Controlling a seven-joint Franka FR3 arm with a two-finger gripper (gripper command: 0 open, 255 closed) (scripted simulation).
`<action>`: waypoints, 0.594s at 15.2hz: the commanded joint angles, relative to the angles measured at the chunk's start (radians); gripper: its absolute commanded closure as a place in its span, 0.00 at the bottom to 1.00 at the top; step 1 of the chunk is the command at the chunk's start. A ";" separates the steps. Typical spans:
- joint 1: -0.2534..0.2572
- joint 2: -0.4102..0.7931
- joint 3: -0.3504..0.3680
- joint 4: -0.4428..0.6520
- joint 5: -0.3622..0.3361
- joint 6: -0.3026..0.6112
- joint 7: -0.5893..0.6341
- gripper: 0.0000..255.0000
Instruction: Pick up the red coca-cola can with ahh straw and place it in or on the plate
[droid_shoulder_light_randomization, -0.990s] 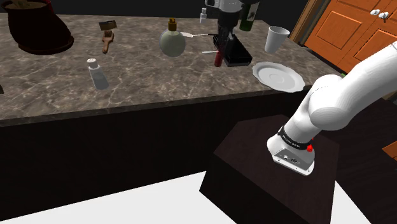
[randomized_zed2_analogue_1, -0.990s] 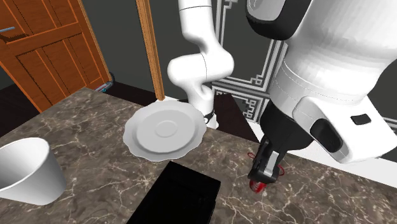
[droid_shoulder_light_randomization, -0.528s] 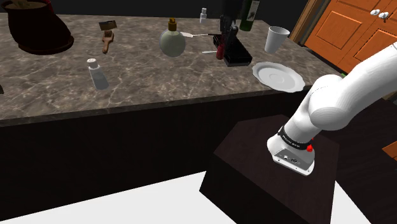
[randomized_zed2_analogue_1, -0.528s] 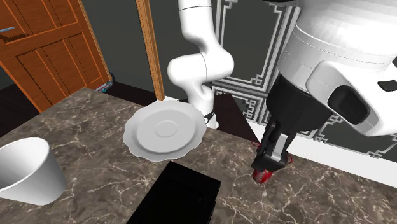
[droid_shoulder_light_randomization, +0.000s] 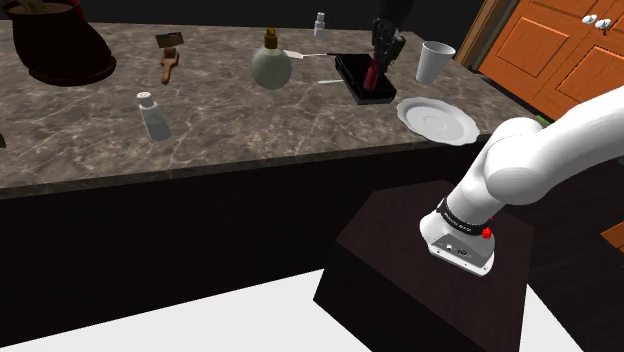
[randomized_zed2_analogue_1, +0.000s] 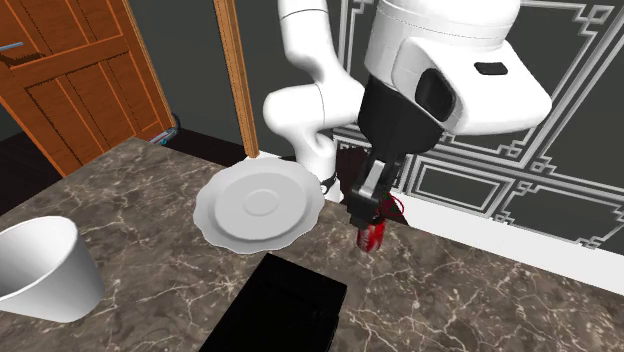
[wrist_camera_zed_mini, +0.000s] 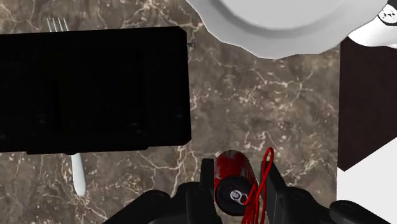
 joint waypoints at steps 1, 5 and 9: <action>-0.014 -0.068 -0.021 -0.048 -0.017 -0.017 -0.030 1.00; -0.045 -0.197 -0.066 -0.127 -0.057 -0.059 -0.091 1.00; -0.082 -0.320 -0.115 -0.187 -0.107 -0.110 -0.159 1.00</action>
